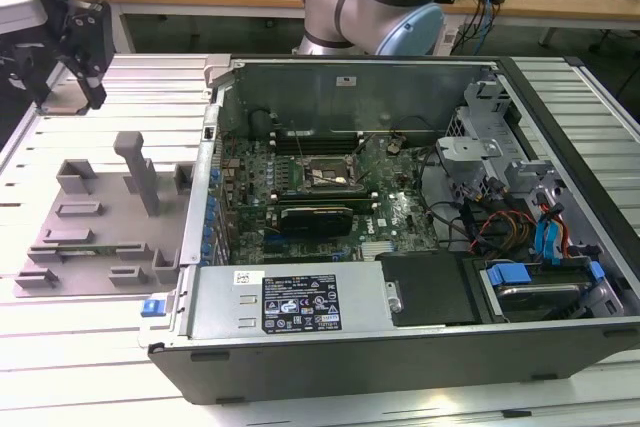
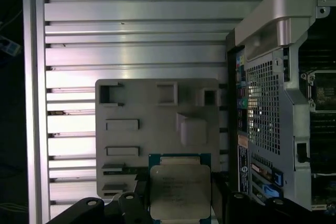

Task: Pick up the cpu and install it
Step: 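Pick up the cpu and move it towards the insertion slot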

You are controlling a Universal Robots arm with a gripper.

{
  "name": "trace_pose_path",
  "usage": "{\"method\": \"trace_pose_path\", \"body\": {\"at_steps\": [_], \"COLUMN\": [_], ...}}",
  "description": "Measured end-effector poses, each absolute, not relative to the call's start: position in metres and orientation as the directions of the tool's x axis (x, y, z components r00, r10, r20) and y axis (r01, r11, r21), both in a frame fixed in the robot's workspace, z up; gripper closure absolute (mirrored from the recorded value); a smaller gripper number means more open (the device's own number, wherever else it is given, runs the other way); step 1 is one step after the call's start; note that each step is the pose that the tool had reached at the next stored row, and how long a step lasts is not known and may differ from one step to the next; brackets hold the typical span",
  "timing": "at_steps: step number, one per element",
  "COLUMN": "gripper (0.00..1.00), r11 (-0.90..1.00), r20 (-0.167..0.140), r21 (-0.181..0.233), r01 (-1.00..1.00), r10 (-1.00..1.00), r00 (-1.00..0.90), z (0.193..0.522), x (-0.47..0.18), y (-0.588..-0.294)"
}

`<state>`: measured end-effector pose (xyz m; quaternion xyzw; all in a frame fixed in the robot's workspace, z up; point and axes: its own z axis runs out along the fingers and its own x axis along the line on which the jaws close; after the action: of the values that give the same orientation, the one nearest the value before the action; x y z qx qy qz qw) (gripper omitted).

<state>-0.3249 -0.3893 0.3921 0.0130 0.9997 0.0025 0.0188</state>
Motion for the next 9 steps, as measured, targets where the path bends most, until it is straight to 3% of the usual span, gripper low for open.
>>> {"method": "trace_pose_path", "body": {"at_steps": [9], "gripper": [0.45], "r11": [1.000], "r20": [-0.037], "r21": [0.005], "r01": [0.026], "r10": [0.026], "r00": [-0.999], "z": [0.392], "x": [-0.291], "y": [-0.390]}}
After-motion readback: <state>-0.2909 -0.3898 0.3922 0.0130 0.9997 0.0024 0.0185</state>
